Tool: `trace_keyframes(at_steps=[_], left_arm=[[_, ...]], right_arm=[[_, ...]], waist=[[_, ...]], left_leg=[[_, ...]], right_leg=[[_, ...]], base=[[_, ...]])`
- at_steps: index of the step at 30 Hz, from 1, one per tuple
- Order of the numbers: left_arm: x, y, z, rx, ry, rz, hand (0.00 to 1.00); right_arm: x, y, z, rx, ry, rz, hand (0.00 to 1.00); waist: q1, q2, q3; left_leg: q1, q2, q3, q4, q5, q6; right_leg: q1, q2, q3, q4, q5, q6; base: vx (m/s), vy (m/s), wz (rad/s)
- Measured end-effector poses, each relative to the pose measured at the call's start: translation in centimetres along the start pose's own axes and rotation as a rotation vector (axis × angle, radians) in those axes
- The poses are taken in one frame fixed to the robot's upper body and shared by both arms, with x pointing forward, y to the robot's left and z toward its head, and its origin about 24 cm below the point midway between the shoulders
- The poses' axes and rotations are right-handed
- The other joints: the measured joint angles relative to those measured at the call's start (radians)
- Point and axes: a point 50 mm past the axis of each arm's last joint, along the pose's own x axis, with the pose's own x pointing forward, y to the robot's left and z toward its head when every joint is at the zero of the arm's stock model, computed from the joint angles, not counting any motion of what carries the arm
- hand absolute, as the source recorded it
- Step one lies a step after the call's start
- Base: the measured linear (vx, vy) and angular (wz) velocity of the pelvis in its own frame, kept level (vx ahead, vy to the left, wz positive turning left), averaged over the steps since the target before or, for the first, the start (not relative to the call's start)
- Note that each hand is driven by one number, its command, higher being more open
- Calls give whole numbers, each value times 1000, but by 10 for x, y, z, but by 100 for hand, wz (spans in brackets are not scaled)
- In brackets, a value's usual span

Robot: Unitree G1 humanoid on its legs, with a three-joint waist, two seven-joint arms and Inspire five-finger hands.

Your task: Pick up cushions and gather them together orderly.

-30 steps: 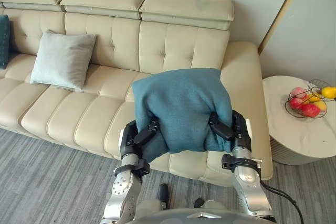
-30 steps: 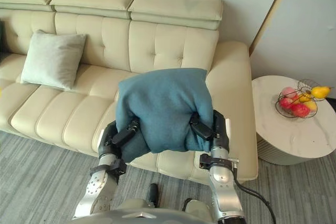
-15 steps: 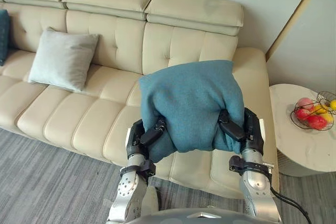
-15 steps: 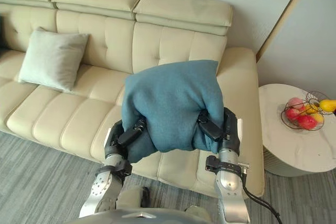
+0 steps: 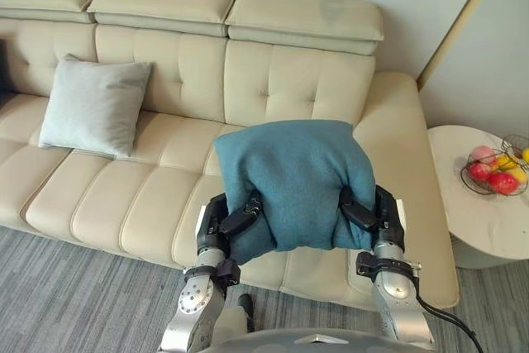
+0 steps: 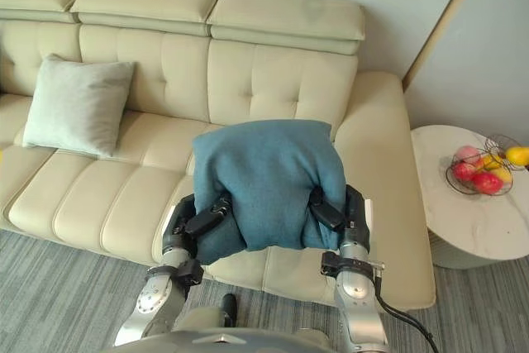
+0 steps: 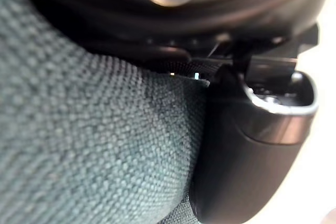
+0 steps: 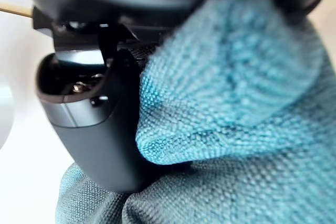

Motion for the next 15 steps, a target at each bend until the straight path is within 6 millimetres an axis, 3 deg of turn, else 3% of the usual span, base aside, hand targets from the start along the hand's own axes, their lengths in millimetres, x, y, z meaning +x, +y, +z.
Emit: trace_keyframes(at_steps=[4,7,10,15], left_arm=[[4,-2,4,54,-21,-22,0],[17,-9,20,100,-89,-35,0],[40,-24,51,117,-212,-52,0],[85,-59,128,143,-475,-28,0]], right_arm=[[2,-1,-1,-50,-3,-4,0],[17,4,12,-90,-55,-14,0],[41,14,46,-92,-178,-42,0],[76,31,137,-51,-472,-137,0]], waist=[[-7,1,0],[-6,4,13],[2,13,56],[24,26,114]], left_leg=[[-8,25,1,-78,54,-14],[-42,48,3,-131,97,-23],[-107,67,6,-148,132,-24],[-226,91,7,-180,192,-23]], right_leg=[[-38,29,7,-20,25,-10],[-92,57,16,-32,49,-20],[-170,78,23,-30,77,-27],[-312,95,31,-19,114,-24]], base=[[-17,-71,-7],[-28,-46,-7],[-91,-20,-8],[-83,-6,-5]])
